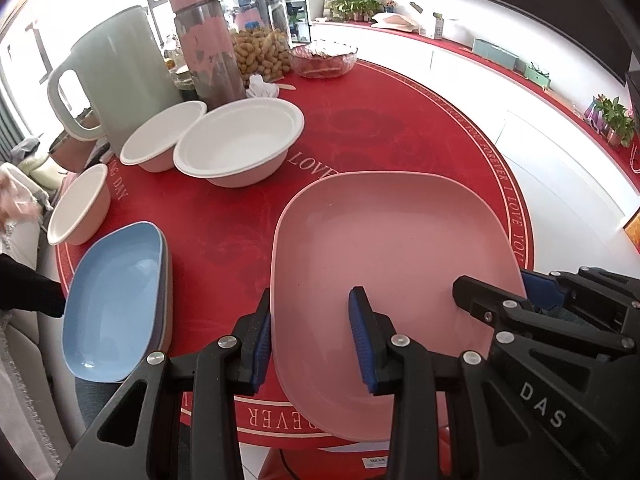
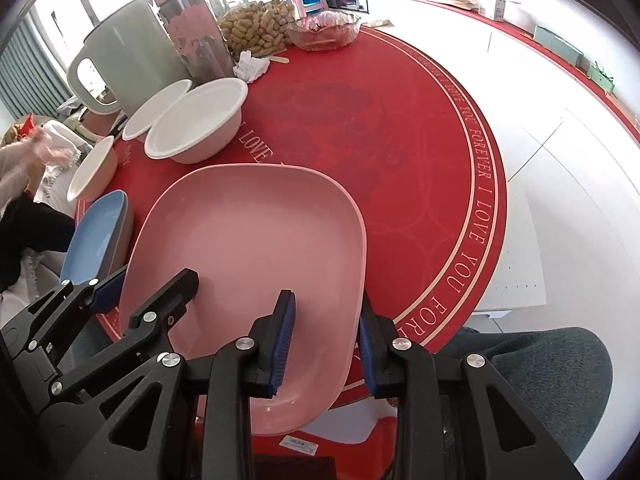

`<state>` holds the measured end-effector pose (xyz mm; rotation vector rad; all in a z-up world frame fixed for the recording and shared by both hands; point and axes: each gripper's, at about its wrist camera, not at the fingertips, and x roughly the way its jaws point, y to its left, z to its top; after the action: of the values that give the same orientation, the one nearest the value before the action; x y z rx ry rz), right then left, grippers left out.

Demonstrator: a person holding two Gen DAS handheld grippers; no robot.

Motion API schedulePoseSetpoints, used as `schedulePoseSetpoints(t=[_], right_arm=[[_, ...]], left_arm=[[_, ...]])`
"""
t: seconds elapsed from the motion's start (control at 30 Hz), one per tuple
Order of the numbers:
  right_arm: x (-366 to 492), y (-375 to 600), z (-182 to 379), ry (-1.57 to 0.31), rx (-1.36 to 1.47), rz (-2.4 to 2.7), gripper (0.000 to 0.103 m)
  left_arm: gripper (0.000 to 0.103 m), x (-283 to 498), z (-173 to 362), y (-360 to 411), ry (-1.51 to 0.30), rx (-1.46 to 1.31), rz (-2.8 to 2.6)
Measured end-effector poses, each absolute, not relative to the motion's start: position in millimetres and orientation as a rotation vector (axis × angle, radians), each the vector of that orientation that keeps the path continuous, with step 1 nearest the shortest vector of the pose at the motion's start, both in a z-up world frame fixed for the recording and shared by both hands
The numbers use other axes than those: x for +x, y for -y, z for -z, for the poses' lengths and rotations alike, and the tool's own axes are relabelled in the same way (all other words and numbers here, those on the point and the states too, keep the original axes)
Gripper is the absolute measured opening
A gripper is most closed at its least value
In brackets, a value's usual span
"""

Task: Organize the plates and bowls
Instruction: 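Carry the pink plate with both grippers and lower it onto the blue plate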

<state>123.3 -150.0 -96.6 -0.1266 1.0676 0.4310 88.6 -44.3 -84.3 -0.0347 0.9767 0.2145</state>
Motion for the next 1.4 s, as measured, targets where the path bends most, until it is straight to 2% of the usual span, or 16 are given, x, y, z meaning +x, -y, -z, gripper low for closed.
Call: schedulePoseSetpoints(t=[0.73,1.4], right_arm=[[114.6,119.8,65.9,-0.999,-0.175,-0.504,0.032],[91.9,27.9,63.5,-0.991,-0.257,-0.672,0.032]], left_arm=[[0.038,71.7,59.0,11.4,-0.884,-0.074,-0.292],[0.038,30.9,46.7,-71.9,-0.829,-0.159,-0.471]])
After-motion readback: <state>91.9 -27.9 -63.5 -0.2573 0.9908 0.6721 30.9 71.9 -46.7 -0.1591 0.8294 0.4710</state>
